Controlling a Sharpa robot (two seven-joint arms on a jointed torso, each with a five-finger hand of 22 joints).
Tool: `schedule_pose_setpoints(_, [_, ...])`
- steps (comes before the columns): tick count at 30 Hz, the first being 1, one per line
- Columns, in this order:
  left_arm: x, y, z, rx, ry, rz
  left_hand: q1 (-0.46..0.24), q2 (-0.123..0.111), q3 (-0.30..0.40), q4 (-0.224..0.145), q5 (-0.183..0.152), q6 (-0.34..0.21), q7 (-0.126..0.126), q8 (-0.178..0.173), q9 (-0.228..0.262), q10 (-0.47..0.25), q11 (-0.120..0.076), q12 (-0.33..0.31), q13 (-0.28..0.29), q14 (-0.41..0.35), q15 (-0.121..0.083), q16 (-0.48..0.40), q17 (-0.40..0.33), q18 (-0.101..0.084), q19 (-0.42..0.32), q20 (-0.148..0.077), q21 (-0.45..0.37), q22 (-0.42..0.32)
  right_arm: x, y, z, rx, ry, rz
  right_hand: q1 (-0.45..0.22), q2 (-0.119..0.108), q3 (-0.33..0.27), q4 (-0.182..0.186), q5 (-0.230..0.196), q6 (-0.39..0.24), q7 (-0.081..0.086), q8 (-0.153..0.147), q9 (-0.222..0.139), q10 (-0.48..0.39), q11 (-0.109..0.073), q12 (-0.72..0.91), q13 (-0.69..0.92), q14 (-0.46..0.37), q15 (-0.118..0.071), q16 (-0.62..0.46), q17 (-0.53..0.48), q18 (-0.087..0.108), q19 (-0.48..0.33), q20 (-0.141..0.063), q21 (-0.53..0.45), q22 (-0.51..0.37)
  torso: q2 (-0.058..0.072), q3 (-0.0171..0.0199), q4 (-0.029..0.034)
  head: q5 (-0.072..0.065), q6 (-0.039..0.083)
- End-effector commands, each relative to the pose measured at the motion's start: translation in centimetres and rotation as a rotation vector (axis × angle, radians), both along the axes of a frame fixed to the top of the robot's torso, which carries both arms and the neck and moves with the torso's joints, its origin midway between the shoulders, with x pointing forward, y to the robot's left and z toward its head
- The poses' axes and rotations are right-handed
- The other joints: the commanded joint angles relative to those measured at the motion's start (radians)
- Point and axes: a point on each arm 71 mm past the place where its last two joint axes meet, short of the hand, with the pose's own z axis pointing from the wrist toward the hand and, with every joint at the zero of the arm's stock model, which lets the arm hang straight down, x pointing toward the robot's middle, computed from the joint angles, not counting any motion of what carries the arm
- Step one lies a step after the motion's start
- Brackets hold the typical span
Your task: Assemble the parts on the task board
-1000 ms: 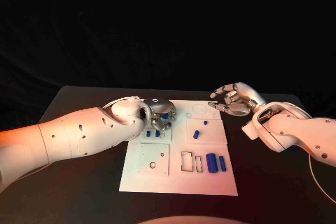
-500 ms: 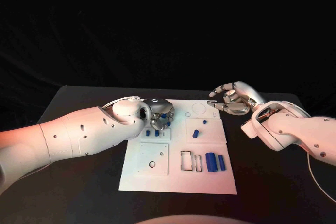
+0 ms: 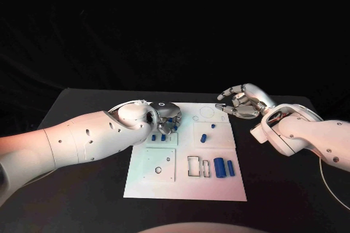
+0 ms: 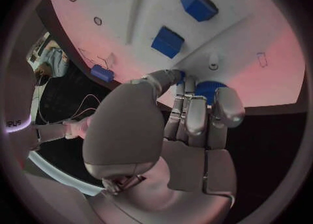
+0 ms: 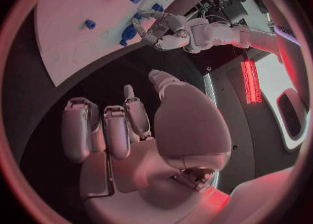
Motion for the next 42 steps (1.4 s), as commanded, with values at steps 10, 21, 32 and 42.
schedule_pose_setpoints(10, [-0.2, -0.4, -0.5, -0.009, 0.026, -0.009, -0.01, -0.002, 0.006, -0.001, -0.006, -0.005, 0.005, -0.025, -0.01, 0.013, 0.001, -0.026, -0.015, 0.008, 0.001, 0.005, -0.006, -0.009, 0.012, 0.0, 0.012, 0.01, -0.1, 0.2, 0.0, -0.001, -0.006, 0.012, 0.004, 0.004, -0.001, 0.004, 0.005, -0.004, -0.003, 0.008, 0.001, -0.006, 0.001, -0.002, 0.027, 0.063, -0.009, -0.005, 0.099, 0.007, -0.006, 0.001, -0.004, 0.12, -0.001, -0.0005, 0.0013, 0.001, -0.003])
schedule_pose_setpoints(21, [-0.1, -0.2, -0.2, -0.06, 0.002, 0.002, 0.006, 0.031, 0.03, -0.017, -0.006, 0.072, -0.004, -0.012, -0.004, 0.087, -0.009, -0.051, -0.026, 0.024, -0.008, 0.013, 0.004, -0.016, 0.034, -0.003, 0.037, 0.045, 0.0, 0.2, 0.0, -0.002, -0.006, 0.012, 0.004, 0.004, -0.001, 0.004, 0.005, -0.004, -0.003, 0.008, 0.002, -0.006, 0.001, -0.002, 0.027, 0.063, -0.009, -0.005, 0.1, 0.007, -0.006, 0.001, -0.004, 0.12, -0.002, -0.0006, 0.0002, 0.002, 0.0])
schedule_pose_setpoints(32, [-0.2, 1.0, 0.9, -0.135, -0.017, 0.03, -0.005, 0.027, 0.037, -0.026, -0.007, 0.087, -0.001, -0.028, -0.009, 0.115, -0.008, -0.097, -0.038, 0.028, -0.008, 0.014, 0.0, -0.018, 0.038, -0.007, 0.041, 0.051, 0.1, -0.1, 0.0, -0.006, -0.007, 0.004, 0.005, 0.005, -0.001, 0.004, 0.006, -0.003, -0.003, 0.009, 0.002, -0.005, 0.001, -0.001, 0.028, 0.063, -0.009, -0.005, 0.1, 0.007, -0.006, 0.001, -0.004, 0.12, -0.005, -0.0011, 0.0026, -0.005, 0.009])
schedule_pose_setpoints(42, [-1.1, 3.2, 2.5, -0.183, -0.009, 0.06, -0.01, 0.022, 0.035, -0.028, -0.008, 0.092, -0.001, -0.033, -0.01, 0.125, -0.008, -0.11, -0.041, 0.027, -0.008, 0.013, -0.007, -0.018, 0.04, -0.007, 0.043, 0.054, 0.1, -0.4, -0.1, -0.008, -0.005, -0.004, 0.005, 0.005, -0.001, 0.004, 0.006, -0.003, -0.003, 0.009, 0.002, -0.005, 0.001, -0.001, 0.028, 0.063, -0.009, -0.005, 0.1, 0.007, -0.006, 0.001, -0.004, 0.12, -0.012, -0.0009, 0.0097, -0.005, 0.011])
